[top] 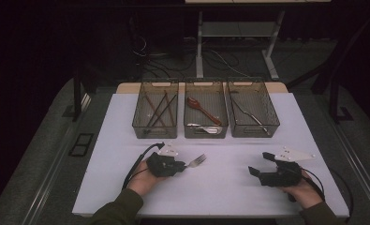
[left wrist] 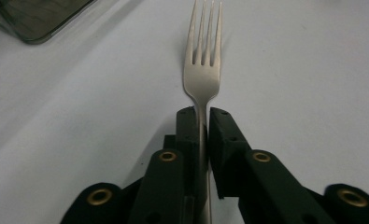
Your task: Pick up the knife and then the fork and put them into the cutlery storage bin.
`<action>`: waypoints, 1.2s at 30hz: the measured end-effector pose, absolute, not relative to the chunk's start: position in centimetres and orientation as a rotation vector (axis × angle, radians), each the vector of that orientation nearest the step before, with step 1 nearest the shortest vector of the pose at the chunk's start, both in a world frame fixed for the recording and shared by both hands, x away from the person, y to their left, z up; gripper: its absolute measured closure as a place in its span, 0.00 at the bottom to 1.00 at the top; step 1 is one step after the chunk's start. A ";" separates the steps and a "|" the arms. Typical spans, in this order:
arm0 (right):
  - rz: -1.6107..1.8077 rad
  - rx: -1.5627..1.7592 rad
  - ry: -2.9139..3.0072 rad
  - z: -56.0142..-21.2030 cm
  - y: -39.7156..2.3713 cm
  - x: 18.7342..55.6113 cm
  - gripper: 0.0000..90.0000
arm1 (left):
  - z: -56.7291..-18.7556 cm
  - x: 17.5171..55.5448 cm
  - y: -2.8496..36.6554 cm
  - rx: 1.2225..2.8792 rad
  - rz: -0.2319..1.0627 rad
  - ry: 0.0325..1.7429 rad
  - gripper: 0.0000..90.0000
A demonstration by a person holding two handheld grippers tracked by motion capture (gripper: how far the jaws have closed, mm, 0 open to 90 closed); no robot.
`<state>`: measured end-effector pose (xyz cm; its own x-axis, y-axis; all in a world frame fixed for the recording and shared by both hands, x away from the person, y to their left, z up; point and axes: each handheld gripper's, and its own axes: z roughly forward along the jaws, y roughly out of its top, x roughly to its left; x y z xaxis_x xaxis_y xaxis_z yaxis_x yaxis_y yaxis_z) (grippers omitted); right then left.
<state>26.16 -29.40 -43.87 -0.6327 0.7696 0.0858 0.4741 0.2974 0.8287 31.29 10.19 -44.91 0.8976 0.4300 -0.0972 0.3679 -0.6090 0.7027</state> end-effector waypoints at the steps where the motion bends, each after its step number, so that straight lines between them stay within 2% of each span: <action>1: 1.256 1.121 2.244 -43.9 -29.4 26.2 0.20 | -44.9 31.3 10.2 2.290 0.103 0.567 0.92; 9: 1.247 1.117 2.264 -43.8 -29.3 26.2 0.20 | -44.6 31.0 10.1 2.296 0.138 0.562 0.94; 21: 1.246 1.108 2.281 -43.7 -29.1 26.2 0.20 | -41.7 30.4 11.7 2.095 0.174 0.569 0.94; 36: 1.349 1.058 2.318 -42.1 -27.8 26.6 0.20 | -39.8 29.5 10.4 2.024 0.196 0.544 0.94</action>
